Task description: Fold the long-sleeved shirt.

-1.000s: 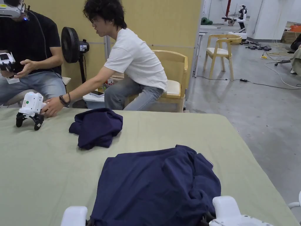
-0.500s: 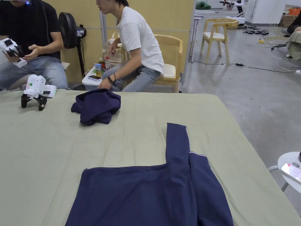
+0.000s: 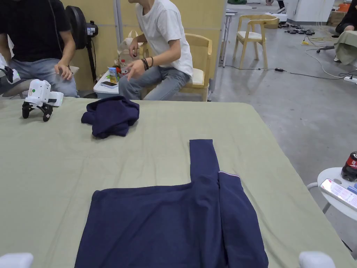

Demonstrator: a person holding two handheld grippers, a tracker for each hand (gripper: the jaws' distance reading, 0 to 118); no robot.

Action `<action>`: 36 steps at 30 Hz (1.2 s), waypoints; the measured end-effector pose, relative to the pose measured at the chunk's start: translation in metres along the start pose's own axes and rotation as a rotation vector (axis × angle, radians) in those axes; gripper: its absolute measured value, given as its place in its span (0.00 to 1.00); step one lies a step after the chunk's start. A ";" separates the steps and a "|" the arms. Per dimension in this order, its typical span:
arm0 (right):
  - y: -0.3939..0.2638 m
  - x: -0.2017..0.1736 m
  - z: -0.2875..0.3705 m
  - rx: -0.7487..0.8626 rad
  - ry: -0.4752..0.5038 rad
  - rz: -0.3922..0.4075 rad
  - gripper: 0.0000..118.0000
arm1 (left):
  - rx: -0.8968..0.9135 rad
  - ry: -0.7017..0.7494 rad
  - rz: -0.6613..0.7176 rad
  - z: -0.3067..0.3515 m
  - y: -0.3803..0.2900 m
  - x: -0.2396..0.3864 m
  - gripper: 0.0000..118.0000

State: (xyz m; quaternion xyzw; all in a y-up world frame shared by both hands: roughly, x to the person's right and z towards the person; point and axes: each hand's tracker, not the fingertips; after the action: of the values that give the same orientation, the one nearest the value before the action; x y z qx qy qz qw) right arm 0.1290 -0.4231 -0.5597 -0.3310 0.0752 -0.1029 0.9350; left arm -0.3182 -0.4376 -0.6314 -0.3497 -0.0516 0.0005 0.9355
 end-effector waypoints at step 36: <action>0.160 0.180 -0.420 -0.539 -0.173 -0.218 0.92 | -0.171 -0.167 -0.087 -0.233 0.076 0.104 0.00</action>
State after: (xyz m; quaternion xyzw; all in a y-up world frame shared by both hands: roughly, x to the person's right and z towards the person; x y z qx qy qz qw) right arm 0.2384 -0.5988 -0.9977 -0.5809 -0.0163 -0.1503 0.7998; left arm -0.1892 -0.5281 -0.8459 -0.4244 -0.1441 -0.0154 0.8938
